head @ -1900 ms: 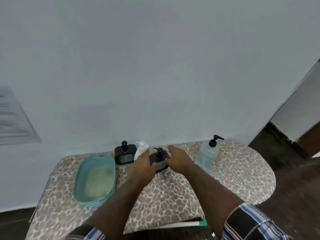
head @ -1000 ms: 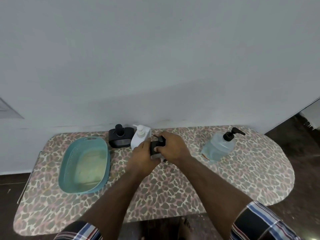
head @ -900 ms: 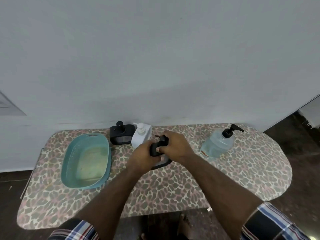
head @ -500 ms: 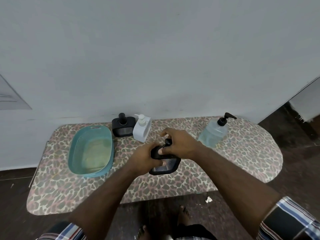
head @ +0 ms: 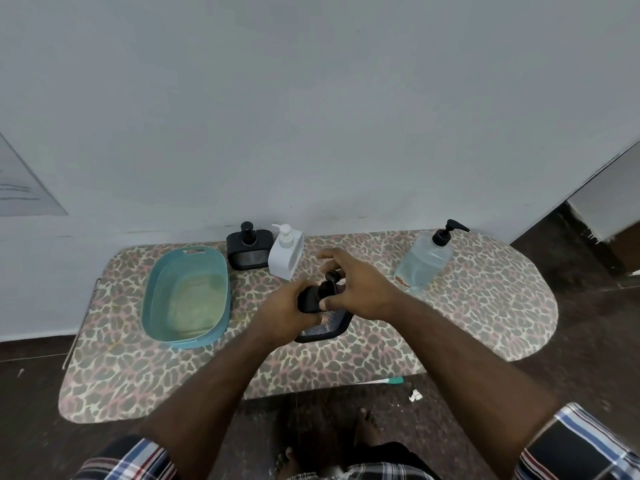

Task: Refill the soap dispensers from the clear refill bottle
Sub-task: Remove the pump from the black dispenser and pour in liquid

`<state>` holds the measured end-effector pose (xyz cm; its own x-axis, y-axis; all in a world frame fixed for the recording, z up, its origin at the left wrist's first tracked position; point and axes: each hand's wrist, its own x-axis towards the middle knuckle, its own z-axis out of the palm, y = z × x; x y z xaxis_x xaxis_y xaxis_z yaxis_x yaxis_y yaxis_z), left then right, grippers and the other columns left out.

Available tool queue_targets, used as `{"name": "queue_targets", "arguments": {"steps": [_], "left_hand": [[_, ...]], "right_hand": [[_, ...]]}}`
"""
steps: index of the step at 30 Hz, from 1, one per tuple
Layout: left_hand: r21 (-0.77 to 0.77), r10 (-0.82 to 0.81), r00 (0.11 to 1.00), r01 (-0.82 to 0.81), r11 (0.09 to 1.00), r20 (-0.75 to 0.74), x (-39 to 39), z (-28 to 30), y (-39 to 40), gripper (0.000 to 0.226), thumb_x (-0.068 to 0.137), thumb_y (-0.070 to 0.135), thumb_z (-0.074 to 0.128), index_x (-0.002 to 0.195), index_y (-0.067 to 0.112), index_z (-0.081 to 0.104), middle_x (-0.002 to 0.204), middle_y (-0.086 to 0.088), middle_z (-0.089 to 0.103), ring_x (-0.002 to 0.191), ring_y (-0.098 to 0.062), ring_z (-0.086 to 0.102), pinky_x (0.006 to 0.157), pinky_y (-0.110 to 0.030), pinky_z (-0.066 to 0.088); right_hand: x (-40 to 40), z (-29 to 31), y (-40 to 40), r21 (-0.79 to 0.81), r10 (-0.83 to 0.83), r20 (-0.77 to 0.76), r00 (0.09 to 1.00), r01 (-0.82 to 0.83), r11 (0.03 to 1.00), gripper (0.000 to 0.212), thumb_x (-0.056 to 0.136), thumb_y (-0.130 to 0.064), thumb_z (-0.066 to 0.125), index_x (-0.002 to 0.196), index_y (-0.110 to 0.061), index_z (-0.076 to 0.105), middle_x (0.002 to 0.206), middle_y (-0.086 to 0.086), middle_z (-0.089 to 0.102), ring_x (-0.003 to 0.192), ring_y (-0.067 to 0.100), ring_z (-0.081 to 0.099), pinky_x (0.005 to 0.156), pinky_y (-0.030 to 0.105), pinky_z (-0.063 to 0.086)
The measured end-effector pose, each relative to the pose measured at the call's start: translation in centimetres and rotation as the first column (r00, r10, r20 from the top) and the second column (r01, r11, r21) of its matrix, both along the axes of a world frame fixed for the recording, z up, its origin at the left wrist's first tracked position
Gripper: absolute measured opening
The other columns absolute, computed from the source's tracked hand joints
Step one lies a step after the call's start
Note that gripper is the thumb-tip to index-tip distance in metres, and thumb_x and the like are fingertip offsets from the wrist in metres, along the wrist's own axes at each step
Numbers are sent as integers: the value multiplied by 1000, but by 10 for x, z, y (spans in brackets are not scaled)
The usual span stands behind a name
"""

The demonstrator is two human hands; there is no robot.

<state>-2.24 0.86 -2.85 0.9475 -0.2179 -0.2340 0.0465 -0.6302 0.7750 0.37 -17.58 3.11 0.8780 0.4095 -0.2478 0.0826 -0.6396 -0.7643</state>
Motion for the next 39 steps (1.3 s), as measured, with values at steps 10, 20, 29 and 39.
{"name": "queue_targets", "arguments": {"steps": [10, 20, 29, 39], "left_hand": [[22, 30, 999, -30, 999, 28, 2, -3, 4, 44, 76, 21, 82, 117, 22, 65, 101, 3, 71, 91, -16, 67, 83, -45, 57], [69, 122, 992, -121, 990, -18, 3, -18, 17, 46, 76, 18, 81, 118, 24, 64, 104, 4, 70, 96, -19, 66, 85, -41, 55], [-30, 251, 967, -252, 967, -37, 5, -31, 10, 40, 78, 15, 79, 109, 26, 56, 99, 5, 66, 90, -12, 64, 82, -44, 56], [-16, 270, 958, -272, 962, -95, 9, -52, -14, 38, 77, 19, 79, 105, 17, 53, 99, -7, 64, 89, -25, 65, 77, -48, 55]], "right_hand": [[1, 4, 8, -57, -43, 59, 997, 46, 997, 37, 84, -18, 75, 118, -18, 62, 115, -3, 67, 101, 16, 63, 80, 27, 50], [29, 38, -28, 128, -276, 44, 960, 268, 955, 19, 80, -16, 81, 96, -18, 72, 79, 11, 71, 63, 15, 60, 61, 34, 51], [24, -59, -62, 384, -681, -291, 672, 734, 560, 18, 80, 8, 74, 81, -9, 68, 75, 5, 63, 63, 16, 54, 64, 32, 47], [-3, -166, -55, 32, -637, -164, 753, 650, 760, 25, 77, 0, 73, 88, -19, 63, 90, 1, 67, 79, 20, 65, 68, 29, 53]]}}
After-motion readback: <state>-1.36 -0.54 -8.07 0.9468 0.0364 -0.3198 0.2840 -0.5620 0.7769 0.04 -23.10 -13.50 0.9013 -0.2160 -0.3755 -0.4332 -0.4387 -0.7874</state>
